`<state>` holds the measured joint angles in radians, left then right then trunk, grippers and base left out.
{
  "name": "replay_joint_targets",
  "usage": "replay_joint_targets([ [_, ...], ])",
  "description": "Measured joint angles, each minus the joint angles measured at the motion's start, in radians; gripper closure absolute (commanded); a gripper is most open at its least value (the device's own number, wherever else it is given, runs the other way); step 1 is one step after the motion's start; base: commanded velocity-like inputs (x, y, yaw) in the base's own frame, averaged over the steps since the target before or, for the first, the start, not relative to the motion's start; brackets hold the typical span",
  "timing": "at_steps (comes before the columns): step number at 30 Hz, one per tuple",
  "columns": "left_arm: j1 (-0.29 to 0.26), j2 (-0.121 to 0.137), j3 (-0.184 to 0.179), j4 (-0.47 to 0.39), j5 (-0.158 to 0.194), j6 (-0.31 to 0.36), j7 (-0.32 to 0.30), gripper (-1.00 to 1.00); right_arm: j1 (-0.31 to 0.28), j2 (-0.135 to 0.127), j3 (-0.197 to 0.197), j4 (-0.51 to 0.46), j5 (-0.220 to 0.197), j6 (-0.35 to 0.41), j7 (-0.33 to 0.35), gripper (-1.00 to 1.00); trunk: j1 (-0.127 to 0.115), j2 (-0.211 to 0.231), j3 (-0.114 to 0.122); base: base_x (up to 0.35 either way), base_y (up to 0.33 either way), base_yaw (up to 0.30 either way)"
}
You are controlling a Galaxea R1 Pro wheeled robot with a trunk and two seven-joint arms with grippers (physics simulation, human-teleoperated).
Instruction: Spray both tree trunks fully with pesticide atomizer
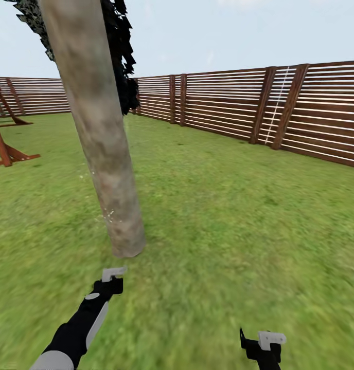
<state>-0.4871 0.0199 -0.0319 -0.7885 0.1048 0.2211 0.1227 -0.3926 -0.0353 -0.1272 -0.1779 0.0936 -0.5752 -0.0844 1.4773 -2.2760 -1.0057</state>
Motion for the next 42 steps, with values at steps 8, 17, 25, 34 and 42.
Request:
replay_joint_targets([
  [8, 0.016, -0.019, -0.003, -0.217, -0.017, 0.187, 0.001, 1.0, 0.0, 0.0, 0.0, 0.0, 0.0, 0.0, 0.0, -1.0, 0.0, 0.0, 0.0, 0.031, -0.083, 0.007],
  [17, 0.042, -0.013, -0.006, -0.089, -0.016, 0.17, 0.004, 1.0, 0.001, 0.0, 0.0, 0.0, 0.0, 0.0, 0.0, -1.0, 0.0, 0.0, 0.0, 0.124, 0.018, 0.0],
  [25, 0.037, -0.023, -0.002, -0.165, -0.013, 0.169, 0.005, 1.0, 0.0, 0.0, 0.0, 0.0, 0.0, 0.0, 0.0, -1.0, 0.0, 0.0, 0.0, -0.115, 0.003, 0.0],
  [34, 0.026, -0.023, -0.003, -0.246, -0.012, 0.173, 0.004, 1.0, 0.001, -0.002, 0.0, -0.002, 0.0, 0.002, 0.005, -1.0, 0.0, 0.0, 0.0, -0.34, 0.0, 0.0],
  [42, 0.018, -0.043, -0.03, -0.392, -0.009, 0.246, 0.031, 1.0, 0.0, -0.005, 0.001, 0.0, 0.0, 0.002, 0.003, -1.0, 0.0, 0.0, 0.0, -0.128, 0.0, 0.0],
])
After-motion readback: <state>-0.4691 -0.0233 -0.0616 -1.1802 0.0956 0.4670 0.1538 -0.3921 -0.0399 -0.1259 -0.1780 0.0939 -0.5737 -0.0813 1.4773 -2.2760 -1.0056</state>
